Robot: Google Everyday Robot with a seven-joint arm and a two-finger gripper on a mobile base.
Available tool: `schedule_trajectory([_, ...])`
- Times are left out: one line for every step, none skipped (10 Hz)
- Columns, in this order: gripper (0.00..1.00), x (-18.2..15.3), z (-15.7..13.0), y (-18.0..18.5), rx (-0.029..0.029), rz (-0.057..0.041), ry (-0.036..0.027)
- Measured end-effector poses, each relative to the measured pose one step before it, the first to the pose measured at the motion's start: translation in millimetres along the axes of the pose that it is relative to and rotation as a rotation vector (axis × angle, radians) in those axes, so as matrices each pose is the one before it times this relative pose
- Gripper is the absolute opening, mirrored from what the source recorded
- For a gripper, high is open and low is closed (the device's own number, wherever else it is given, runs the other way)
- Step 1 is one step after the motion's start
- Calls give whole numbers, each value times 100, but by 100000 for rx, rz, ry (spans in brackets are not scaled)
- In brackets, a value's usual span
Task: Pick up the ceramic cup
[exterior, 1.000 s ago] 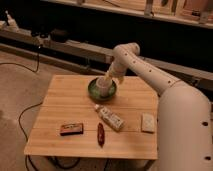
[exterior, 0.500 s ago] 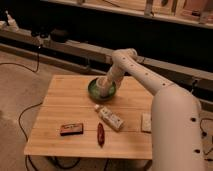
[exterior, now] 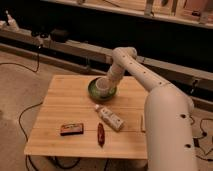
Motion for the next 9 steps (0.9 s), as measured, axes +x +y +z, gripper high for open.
schedule_trajectory([0, 595, -1570, -276, 1921, -297, 1203])
schedule_trajectory([0, 174, -1087, -280, 1410, -363, 195])
schedule_trajectory([0, 290, -1523, -298, 1845, -284, 881])
schedule_trajectory([0, 79, -1903, -232, 1763, -251, 305])
schedule_trajectory([0, 8, -1520, -169, 1048, -393, 188])
schedule_trajectory([0, -452, -2373, -215, 614, -1262, -1275])
schedule_trajectory([0, -537, -1459, -7, -107, -897, -1577])
schedule_trajectory([0, -290, -688, 179, -100, -184, -663])
schedule_trajectory([0, -25, -28, 84, -84, 64, -39])
